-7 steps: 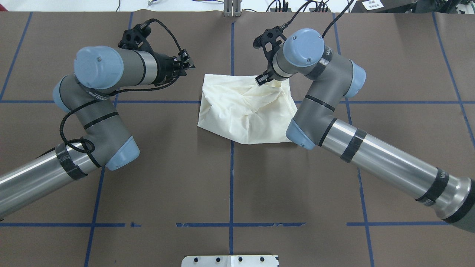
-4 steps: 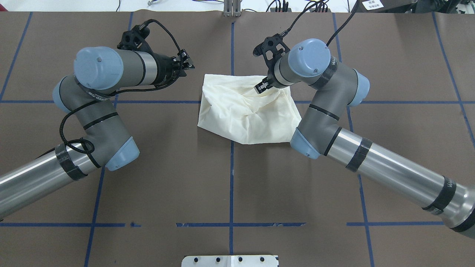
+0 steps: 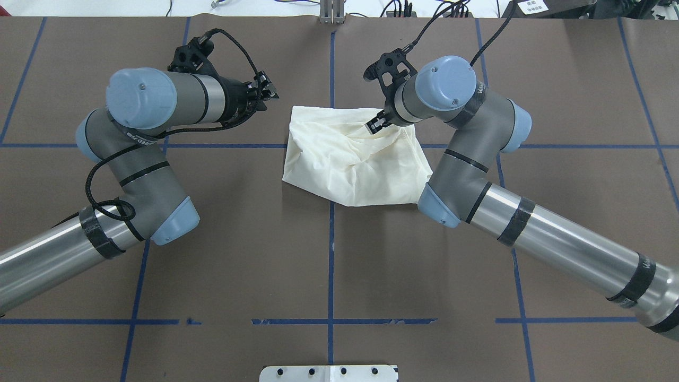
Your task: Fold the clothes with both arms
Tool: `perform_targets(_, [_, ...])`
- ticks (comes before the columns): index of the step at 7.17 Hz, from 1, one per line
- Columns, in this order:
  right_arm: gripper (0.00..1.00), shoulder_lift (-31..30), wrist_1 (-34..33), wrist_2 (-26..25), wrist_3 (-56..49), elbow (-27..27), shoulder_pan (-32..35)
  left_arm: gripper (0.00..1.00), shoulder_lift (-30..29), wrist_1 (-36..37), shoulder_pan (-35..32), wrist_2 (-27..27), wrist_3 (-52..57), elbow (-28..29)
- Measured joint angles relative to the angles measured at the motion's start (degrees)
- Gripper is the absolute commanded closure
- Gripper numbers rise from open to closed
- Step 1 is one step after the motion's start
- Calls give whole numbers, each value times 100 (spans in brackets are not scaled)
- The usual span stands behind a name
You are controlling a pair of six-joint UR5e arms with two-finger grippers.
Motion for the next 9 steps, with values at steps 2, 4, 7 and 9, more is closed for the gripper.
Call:
perform_targets(2, [38, -77, 15, 194, -32, 27, 62, 58, 5, -8, 4, 0, -6, 3])
perform_targets(4, [37, -136, -6, 330, 873, 134, 114, 58, 21, -10, -9, -5, -13, -83])
perform_targets(7, [32, -184, -192, 981, 3560, 343, 369, 57, 444, -6, -29, -249, -39, -764])
perform_targets(9, [30, -183, -528, 1174, 5376, 384, 481, 57, 737, -37, -26, -278, -50, -1090])
